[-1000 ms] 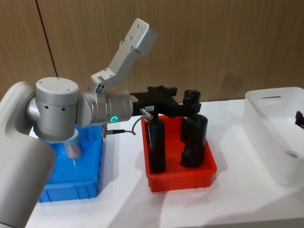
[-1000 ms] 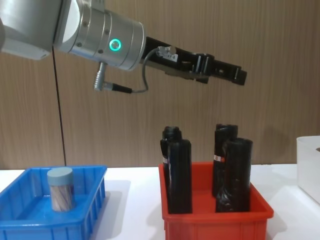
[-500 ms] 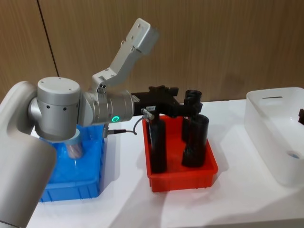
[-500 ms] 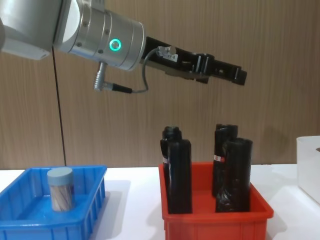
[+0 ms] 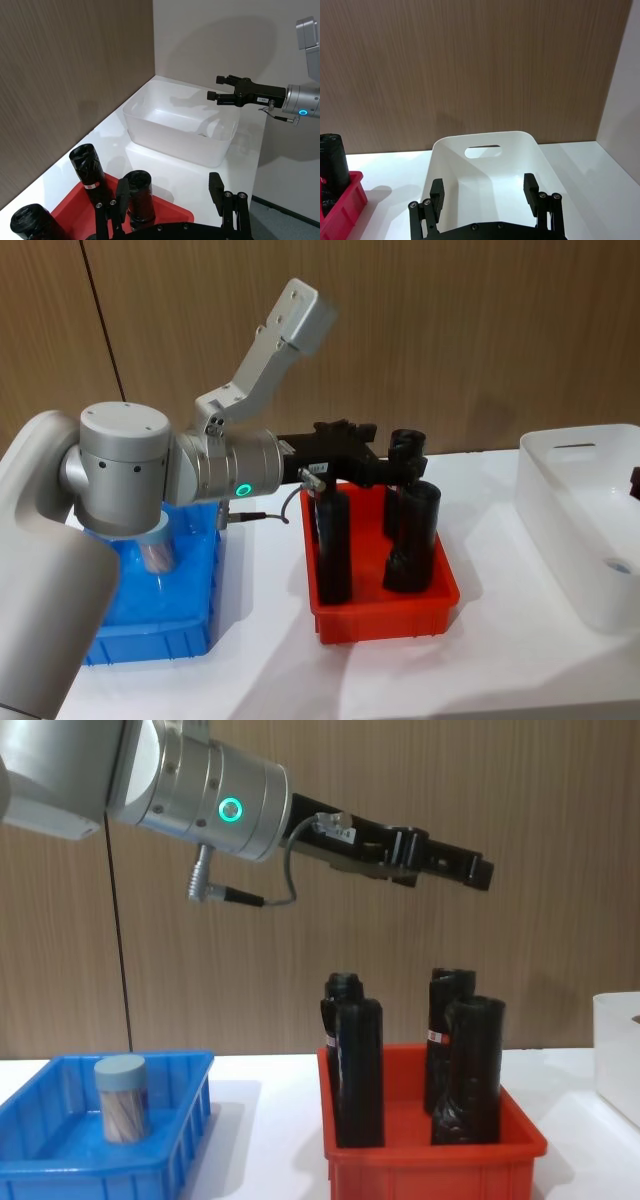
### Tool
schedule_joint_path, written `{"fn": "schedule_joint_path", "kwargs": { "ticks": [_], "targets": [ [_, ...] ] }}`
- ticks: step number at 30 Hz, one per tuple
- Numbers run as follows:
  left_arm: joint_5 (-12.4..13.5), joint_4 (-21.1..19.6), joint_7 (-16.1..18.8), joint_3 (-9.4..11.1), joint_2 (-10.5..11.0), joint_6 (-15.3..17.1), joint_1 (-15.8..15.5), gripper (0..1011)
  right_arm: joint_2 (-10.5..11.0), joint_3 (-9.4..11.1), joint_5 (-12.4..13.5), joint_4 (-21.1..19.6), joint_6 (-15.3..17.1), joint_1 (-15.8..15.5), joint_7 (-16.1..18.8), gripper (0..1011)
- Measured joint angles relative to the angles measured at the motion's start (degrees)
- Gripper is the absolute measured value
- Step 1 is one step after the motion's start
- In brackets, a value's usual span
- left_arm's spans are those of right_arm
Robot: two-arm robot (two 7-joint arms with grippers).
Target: Pick the cotton swabs from the blue box and place them into the white box.
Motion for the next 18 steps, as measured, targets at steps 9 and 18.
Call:
{"fn": "schedule_joint_path", "kwargs": {
  "ticks": [9, 18],
  "targets": [
    [0.0, 0.0, 0.0, 0.0, 0.0, 0.0, 0.0, 1004, 0.0, 0.1, 0.0, -0.2, 0.0, -0.1, 0.0, 1002],
    [0.0, 0.0, 0.0, 0.0, 0.0, 0.0, 0.0, 1004, 0.0, 0.1, 0.0, -0.2, -0.1, -0.1, 0.0, 1002]
  ]
}}
